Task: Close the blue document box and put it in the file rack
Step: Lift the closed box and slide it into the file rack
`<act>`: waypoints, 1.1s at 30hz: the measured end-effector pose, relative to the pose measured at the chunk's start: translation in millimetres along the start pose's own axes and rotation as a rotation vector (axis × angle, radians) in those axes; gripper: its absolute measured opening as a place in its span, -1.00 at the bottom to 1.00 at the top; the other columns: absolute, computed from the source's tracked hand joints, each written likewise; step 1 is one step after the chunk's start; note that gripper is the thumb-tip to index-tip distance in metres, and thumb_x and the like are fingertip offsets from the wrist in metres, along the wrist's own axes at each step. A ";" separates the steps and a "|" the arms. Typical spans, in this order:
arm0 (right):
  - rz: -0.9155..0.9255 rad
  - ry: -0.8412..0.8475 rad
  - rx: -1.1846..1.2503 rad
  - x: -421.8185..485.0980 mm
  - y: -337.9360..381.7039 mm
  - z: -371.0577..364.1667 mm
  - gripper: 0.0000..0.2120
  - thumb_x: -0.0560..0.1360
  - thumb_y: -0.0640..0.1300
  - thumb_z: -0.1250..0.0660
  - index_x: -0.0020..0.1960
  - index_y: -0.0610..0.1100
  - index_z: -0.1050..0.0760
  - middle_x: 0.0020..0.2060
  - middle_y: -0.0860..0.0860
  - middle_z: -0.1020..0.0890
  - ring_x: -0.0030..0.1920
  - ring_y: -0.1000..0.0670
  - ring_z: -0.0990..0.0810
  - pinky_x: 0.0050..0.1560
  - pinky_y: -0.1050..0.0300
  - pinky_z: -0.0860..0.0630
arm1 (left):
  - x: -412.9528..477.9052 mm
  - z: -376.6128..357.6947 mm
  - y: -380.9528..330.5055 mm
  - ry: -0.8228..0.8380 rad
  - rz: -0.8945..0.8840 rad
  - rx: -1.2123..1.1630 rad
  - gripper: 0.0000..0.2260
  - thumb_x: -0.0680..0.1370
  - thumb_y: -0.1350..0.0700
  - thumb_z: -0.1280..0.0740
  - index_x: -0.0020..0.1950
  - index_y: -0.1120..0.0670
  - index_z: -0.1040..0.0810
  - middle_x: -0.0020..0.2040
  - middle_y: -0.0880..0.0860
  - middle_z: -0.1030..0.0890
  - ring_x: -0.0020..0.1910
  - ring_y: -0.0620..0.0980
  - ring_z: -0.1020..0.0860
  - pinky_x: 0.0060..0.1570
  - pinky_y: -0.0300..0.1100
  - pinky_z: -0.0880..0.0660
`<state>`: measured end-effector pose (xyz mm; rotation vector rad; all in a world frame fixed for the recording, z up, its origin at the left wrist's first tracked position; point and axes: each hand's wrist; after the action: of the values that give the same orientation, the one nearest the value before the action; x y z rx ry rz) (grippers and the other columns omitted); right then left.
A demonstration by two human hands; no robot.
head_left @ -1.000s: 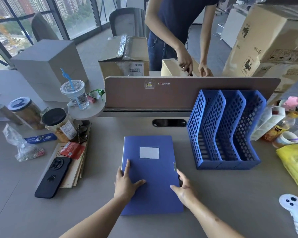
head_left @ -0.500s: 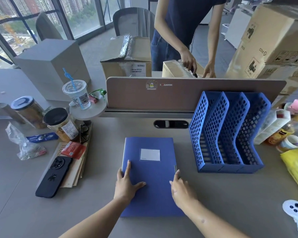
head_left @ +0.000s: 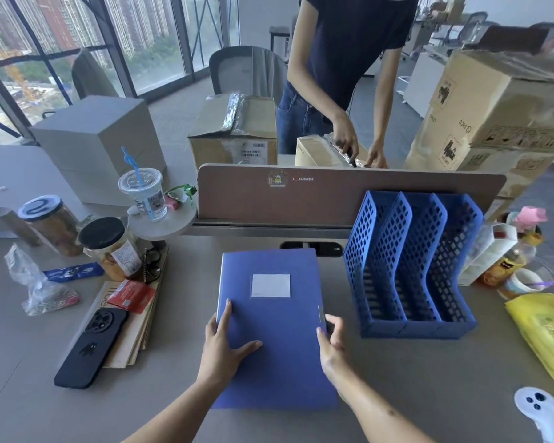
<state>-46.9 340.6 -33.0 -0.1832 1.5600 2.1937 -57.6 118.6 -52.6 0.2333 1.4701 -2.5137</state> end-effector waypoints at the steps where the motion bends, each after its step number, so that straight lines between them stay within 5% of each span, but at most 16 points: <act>1: 0.033 -0.037 0.030 -0.1 9.5 2.8 -0.77 0.59 -0.16 -0.20 0.19 0.01 -0.24 0.23 -0.21 -0.45 -0.09 0.01 -0.44 -0.16 0.34 -0.35 | 1.1 4.4 -4.1 -0.009 -0.024 -0.014 -0.04 0.33 -0.04 -0.59 0.55 -0.24 -0.05 0.44 0.00 -0.23 0.28 -0.07 -0.35 0.14 -0.17 -0.31; 4: 0.076 -0.035 0.027 -0.9 42.8 20.2 -0.47 0.54 -0.03 -0.30 0.44 -0.05 -0.19 0.29 -0.02 -0.36 0.17 -0.01 -0.43 0.09 0.26 -0.34 | 7.8 20.0 -17.3 -0.027 -0.094 -0.045 -0.04 0.31 -0.01 -0.60 0.54 -0.25 -0.08 0.45 0.00 -0.26 0.33 -0.06 -0.34 0.28 -0.12 -0.32; 7: 0.101 0.101 0.002 -5.7 81.1 47.5 -0.27 0.52 0.12 -0.29 0.55 0.03 0.00 0.43 0.08 -0.22 0.46 0.03 -0.22 0.38 0.06 -0.17 | 15.2 31.6 -33.2 -0.024 -0.151 -0.061 -0.03 0.29 -0.03 -0.60 0.55 -0.22 -0.10 0.44 -0.03 -0.29 0.31 -0.13 -0.32 0.36 -0.07 -0.31; 11: 0.116 0.241 -0.041 -12.0 119.5 86.3 -0.44 0.46 0.20 -0.32 0.40 0.19 -0.21 0.24 0.23 -0.49 0.10 0.28 -0.50 0.14 0.23 -0.43 | 21.0 32.0 -57.0 0.009 -0.242 -0.080 -0.01 0.24 -0.09 -0.59 0.55 -0.18 -0.11 0.41 -0.18 -0.28 0.38 -0.15 -0.29 0.41 0.08 -0.32; 14: 0.105 0.219 -0.140 -14.1 128.5 117.2 -0.42 0.37 0.23 -0.40 0.33 0.15 -0.34 0.07 0.11 -0.62 0.05 0.13 -0.62 0.04 -0.04 -0.63 | 19.5 21.0 -74.1 0.064 -0.308 -0.111 0.01 0.18 -0.20 -0.57 0.52 -0.24 -0.11 0.41 -0.34 -0.25 0.41 -0.14 -0.29 0.39 0.16 -0.34; 17: 0.133 0.166 -0.211 -27.1 134.5 147.2 -0.40 0.33 0.23 -0.42 0.30 0.11 -0.36 0.17 0.12 -0.59 0.12 0.09 -0.60 0.14 0.00 -0.58 | 15.8 -0.6 -93.4 0.132 -0.317 -0.125 0.05 0.09 -0.38 -0.54 0.47 -0.35 -0.08 0.50 0.15 -0.35 0.41 0.30 -0.32 0.36 0.26 -0.28; 19: 0.160 0.086 -0.264 -38.7 135.7 165.2 -0.39 0.29 0.27 -0.42 0.27 0.14 -0.35 0.19 0.19 -0.57 0.16 0.11 -0.56 0.20 0.00 -0.52 | 12.4 -18.5 -110.1 0.217 -0.281 -0.147 0.08 0.03 -0.42 -0.54 0.44 -0.41 -0.04 0.46 0.33 -0.27 0.38 0.38 -0.29 0.35 0.20 -0.29; 22: 0.194 -0.066 -0.330 -57.4 138.0 193.4 -0.44 0.27 0.26 -0.44 0.19 0.16 -0.36 0.05 0.29 -0.55 0.11 0.09 -0.56 0.17 0.00 -0.53 | 11.6 -45.5 -139.4 0.353 -0.269 -0.135 0.05 0.02 -0.43 -0.54 0.32 -0.62 0.05 0.54 0.09 -0.30 0.18 0.18 -0.56 0.20 0.06 -0.47; 24: 0.210 -0.163 -0.335 -71.8 142.2 212.0 -0.48 0.31 0.16 -0.47 0.20 0.11 -0.38 -0.05 0.30 -0.54 0.04 0.07 -0.57 0.09 0.07 -0.51 | 10.5 -62.4 -162.6 0.466 -0.320 -0.147 0.05 0.09 -0.38 -0.56 0.33 -0.63 0.10 0.54 -0.24 -0.23 0.30 0.00 -0.51 0.29 0.03 -0.47; 29: 0.195 -0.362 -0.349 -89.6 144.3 245.5 -0.53 0.28 0.12 -0.51 0.11 0.07 -0.42 -0.14 0.21 -0.62 -0.10 0.04 -0.61 -0.11 0.13 -0.50 | -0.4 -94.8 -240.1 0.532 -0.390 -0.246 0.08 0.29 -0.25 -0.54 0.56 -0.23 0.15 0.57 -0.24 -0.09 0.54 -0.14 -0.15 0.49 0.00 -0.20; 33: 0.175 -0.469 -0.380 -95.0 147.8 255.3 -0.44 0.28 0.11 -0.51 0.17 0.01 -0.36 -0.11 0.22 -0.53 -0.16 0.07 -0.51 -0.29 0.32 -0.33 | -5.5 -110.7 -298.5 0.590 -0.347 -0.307 0.00 0.29 -0.37 -0.47 0.51 -0.36 0.14 0.48 -0.31 -0.20 0.38 -0.06 -0.40 0.26 0.03 -0.45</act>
<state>11.9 510.9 219.1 0.3446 0.9302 2.4233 -129.3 357.7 145.0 0.7774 2.2663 -2.5429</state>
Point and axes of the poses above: each hand's wrist, its own x-axis towards the middle knuckle, its own z-axis out of the back of the hand, y = z × x
